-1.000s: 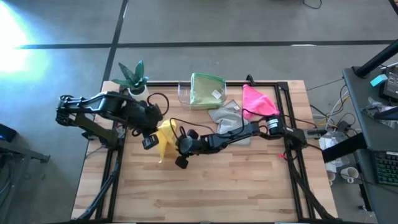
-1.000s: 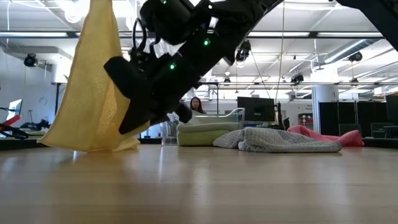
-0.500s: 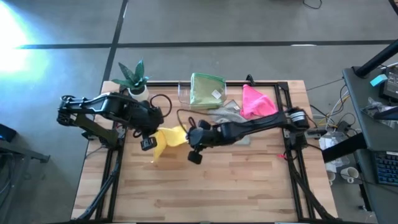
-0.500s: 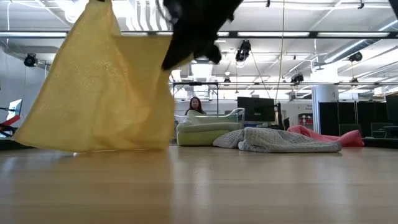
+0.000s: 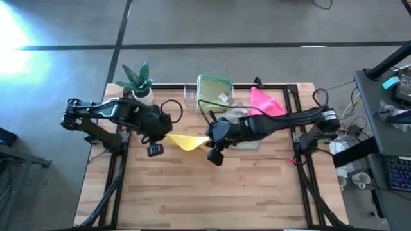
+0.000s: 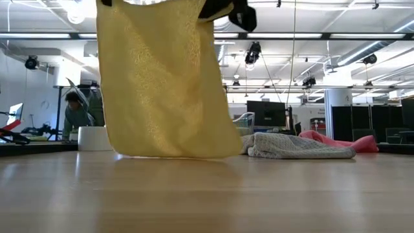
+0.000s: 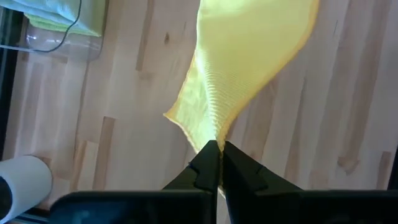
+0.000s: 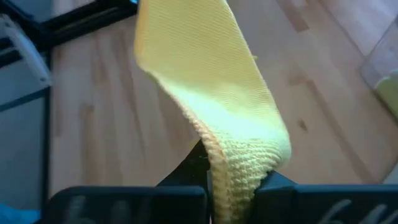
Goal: Fold microfiber towels
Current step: Fold the yellow microfiber cloth
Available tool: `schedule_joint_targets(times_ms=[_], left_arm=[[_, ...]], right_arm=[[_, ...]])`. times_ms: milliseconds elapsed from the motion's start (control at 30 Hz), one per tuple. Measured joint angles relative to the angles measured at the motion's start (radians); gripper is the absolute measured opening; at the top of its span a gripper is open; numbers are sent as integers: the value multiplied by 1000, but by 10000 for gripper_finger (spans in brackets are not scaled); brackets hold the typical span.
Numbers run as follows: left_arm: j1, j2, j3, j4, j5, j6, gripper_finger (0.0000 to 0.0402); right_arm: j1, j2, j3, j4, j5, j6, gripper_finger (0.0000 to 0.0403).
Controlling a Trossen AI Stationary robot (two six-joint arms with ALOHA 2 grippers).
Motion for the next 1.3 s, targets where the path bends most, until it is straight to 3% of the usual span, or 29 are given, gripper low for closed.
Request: schedule_joint_targets(times_ms=[233, 467, 900, 1033, 1300], left_arm=[[-1, 4, 1, -1, 39, 3, 0], [-1, 3, 8, -11, 58, 51, 0], [-1, 2, 3, -45, 51, 108, 0], [0, 2, 4, -46, 9, 131, 0], [7, 2, 17, -45, -173, 187, 0]], right_arm=[[15, -50, 0, -59, -37, 23, 8], [20, -77, 0, -98, -181, 24, 8], [20, -107, 0, -116, -233, 59, 8], [18, -107, 0, -115, -217, 25, 8], [-22, -107, 0, -115, -113, -64, 8]])
